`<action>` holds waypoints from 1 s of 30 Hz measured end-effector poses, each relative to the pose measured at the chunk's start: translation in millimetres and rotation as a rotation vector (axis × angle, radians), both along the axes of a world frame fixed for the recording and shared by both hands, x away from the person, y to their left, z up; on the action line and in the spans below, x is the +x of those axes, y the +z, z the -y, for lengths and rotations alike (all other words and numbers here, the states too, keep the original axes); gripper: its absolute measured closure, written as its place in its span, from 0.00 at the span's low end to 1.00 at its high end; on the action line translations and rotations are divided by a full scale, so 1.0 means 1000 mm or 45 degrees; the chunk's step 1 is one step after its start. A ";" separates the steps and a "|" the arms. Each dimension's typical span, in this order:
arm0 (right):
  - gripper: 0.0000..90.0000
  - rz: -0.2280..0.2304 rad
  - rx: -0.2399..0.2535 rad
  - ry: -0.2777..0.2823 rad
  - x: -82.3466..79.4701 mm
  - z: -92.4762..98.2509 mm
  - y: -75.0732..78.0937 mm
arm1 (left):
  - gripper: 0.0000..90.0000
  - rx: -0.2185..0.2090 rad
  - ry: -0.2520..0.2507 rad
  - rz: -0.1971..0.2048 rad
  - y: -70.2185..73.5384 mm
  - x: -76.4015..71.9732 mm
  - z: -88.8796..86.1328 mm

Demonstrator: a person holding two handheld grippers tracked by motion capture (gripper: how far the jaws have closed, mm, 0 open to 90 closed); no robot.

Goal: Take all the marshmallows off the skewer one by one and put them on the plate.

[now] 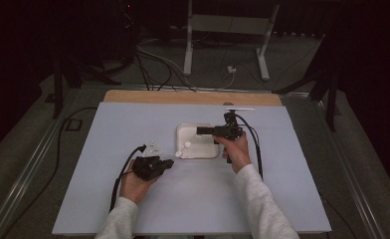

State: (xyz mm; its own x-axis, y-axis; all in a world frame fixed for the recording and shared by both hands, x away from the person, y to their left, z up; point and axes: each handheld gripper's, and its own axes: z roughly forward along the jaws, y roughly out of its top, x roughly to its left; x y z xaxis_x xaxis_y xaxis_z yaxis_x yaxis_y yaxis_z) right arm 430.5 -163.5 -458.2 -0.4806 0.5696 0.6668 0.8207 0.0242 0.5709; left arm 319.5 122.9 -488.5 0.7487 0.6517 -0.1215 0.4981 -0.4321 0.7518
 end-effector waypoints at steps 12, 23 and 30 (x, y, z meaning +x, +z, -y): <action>0.46 0.021 -0.138 -0.077 0.001 -0.001 -0.002 | 1.00 -0.005 0.024 -0.001 -0.001 0.001 0.000; 0.55 0.026 -0.268 -0.152 0.002 0.004 -0.007 | 1.00 0.009 0.021 -0.017 -0.002 0.001 0.000; 0.55 0.070 -0.188 -0.102 -0.002 0.006 -0.004 | 1.00 0.010 0.028 -0.019 -0.001 0.002 -0.002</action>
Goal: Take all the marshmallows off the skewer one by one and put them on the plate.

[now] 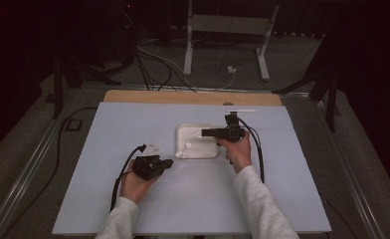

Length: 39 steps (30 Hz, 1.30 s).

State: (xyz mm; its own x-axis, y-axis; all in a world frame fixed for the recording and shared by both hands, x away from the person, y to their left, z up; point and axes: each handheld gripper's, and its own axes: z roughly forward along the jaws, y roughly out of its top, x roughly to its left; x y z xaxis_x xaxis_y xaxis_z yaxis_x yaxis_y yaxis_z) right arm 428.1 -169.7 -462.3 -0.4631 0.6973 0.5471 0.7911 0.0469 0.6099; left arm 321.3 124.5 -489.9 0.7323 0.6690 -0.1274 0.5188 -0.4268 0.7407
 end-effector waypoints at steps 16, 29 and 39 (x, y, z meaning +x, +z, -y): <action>0.92 0.020 -0.002 0.030 0.000 -0.005 0.004 | 1.00 -0.013 0.001 0.009 0.001 -0.001 -0.002; 0.46 0.007 -0.095 0.021 0.001 -0.006 0.001 | 1.00 -0.028 0.017 0.013 0.001 0.000 -0.003; 0.44 0.008 0.022 0.137 -0.009 -0.015 0.008 | 1.00 -0.064 0.049 0.037 0.003 0.000 -0.003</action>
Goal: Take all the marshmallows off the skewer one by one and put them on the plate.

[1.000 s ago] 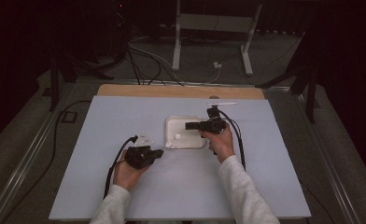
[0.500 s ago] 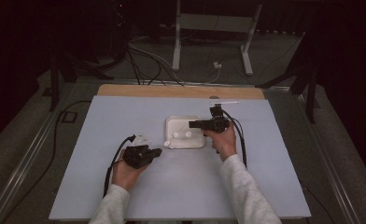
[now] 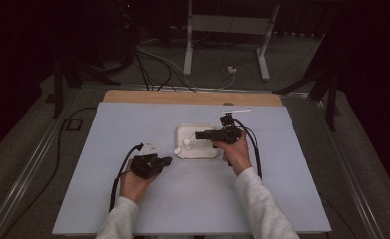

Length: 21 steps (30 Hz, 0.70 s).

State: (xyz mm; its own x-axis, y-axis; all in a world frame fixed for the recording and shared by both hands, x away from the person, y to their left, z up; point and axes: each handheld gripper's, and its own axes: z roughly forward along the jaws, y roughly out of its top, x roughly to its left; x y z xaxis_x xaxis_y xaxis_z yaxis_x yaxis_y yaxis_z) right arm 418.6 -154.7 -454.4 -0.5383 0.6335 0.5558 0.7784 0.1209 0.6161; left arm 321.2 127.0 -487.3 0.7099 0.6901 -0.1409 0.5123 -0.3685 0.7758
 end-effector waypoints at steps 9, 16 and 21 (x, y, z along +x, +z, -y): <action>0.39 -0.014 0.105 0.103 -0.009 -0.012 0.006 | 1.00 -0.068 0.001 0.028 0.005 -0.002 0.002; 0.50 -0.044 0.153 0.155 -0.013 -0.022 0.003 | 1.00 -0.125 -0.010 0.056 0.011 -0.004 0.005; 0.63 -0.091 0.202 0.158 -0.013 -0.026 0.000 | 1.00 -0.153 -0.007 0.069 0.012 -0.005 0.006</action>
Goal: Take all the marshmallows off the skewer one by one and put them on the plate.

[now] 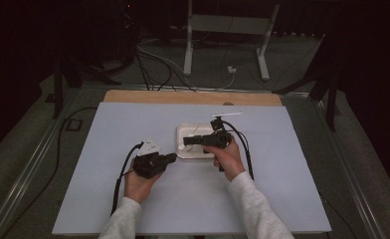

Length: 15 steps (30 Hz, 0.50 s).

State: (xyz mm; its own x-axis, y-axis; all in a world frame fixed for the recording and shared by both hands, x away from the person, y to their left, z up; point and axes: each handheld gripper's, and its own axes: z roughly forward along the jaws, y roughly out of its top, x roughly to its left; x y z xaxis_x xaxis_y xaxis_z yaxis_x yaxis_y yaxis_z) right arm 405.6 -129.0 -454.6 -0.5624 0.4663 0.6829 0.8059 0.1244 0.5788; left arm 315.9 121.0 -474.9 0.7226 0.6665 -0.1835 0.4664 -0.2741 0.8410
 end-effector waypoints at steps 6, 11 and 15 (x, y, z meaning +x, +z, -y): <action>0.75 -0.041 0.051 0.005 0.001 0.001 0.000 | 1.00 -0.010 -0.006 0.013 0.000 0.000 0.000; 0.81 -0.042 0.047 0.001 0.000 0.004 0.002 | 1.00 -0.013 -0.012 0.013 0.000 0.000 0.000; 0.83 -0.038 0.060 -0.014 0.001 0.007 0.004 | 1.00 -0.016 -0.019 0.022 0.001 -0.001 -0.001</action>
State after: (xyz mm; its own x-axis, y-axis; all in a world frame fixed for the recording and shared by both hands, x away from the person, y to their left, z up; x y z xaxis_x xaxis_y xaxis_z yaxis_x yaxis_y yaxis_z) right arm 407.0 -135.9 -450.9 -0.5365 0.4388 0.7209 0.8242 0.0887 0.5594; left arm 315.2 122.1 -473.8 0.7357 0.6532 -0.1792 0.4476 -0.2702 0.8524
